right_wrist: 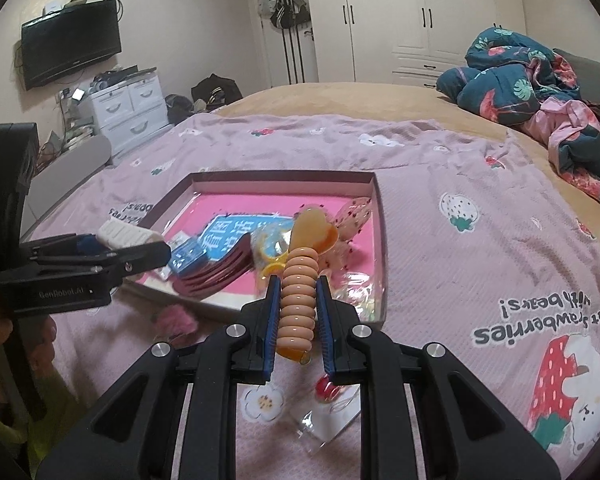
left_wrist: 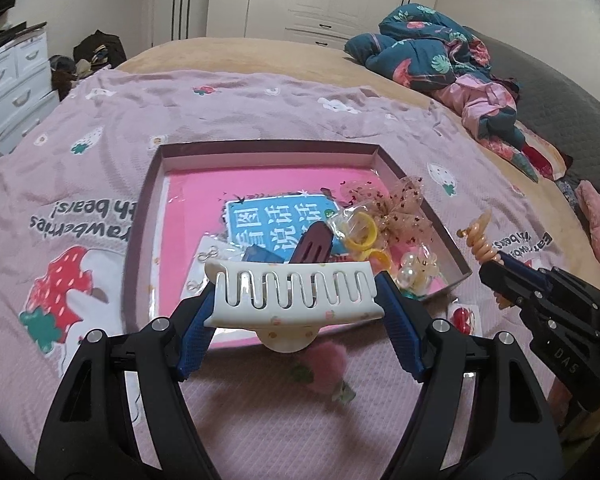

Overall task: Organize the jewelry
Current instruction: 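Place the spiral tie in the box with the right tool while the left tool places the claw clip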

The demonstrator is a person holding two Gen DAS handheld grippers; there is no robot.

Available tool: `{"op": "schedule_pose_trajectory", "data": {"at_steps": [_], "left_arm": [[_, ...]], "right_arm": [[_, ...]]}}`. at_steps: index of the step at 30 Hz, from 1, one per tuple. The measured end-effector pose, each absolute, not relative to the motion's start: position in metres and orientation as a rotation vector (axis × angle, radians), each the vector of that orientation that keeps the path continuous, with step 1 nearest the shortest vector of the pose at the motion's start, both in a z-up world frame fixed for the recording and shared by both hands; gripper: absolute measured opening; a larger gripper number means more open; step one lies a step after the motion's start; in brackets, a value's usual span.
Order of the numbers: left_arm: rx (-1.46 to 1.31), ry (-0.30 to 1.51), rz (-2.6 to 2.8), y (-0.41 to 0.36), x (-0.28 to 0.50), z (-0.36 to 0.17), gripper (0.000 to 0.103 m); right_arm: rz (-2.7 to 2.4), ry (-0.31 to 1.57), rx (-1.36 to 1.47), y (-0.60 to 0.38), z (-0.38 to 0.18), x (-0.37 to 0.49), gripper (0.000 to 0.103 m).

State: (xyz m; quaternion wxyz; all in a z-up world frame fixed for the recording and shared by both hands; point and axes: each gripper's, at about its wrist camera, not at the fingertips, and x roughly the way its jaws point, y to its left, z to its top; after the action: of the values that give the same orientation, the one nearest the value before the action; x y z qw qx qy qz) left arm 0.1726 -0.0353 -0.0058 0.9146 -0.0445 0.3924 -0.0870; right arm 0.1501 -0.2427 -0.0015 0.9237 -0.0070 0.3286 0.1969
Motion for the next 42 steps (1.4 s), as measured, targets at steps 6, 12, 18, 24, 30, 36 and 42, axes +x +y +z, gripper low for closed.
{"op": "schedule_pose_trajectory", "data": {"at_steps": [6, 12, 18, 24, 30, 36, 42], "left_arm": [[-0.091, 0.829, -0.186, -0.041, 0.190, -0.013, 0.066], [-0.082, 0.842, -0.192, -0.047, 0.205, -0.020, 0.066], [-0.072, 0.855, -0.207, -0.053, 0.217, -0.026, 0.066], [-0.061, 0.865, -0.219, -0.059, 0.224, -0.031, 0.066], [-0.060, 0.876, -0.225, -0.060, 0.227, -0.037, 0.066], [-0.063, 0.882, -0.228, -0.059, 0.227, -0.041, 0.067], [-0.061, 0.874, -0.223, -0.059, 0.224, -0.038, 0.067]], "right_arm": [[0.391, 0.674, -0.024, -0.244, -0.004, 0.168, 0.017], [0.376, 0.683, -0.048, -0.242, -0.010, 0.193, 0.017], [0.363, 0.723, -0.047, -0.243, -0.023, 0.221, 0.017], [0.368, 0.760, -0.038, -0.240, -0.036, 0.238, 0.018], [0.367, 0.790, -0.026, -0.241, -0.044, 0.240, 0.021], [0.366, 0.768, -0.038, -0.244, -0.036, 0.230, 0.034], [0.357, 0.747, -0.035, -0.251, -0.027, 0.216, 0.036]]}}
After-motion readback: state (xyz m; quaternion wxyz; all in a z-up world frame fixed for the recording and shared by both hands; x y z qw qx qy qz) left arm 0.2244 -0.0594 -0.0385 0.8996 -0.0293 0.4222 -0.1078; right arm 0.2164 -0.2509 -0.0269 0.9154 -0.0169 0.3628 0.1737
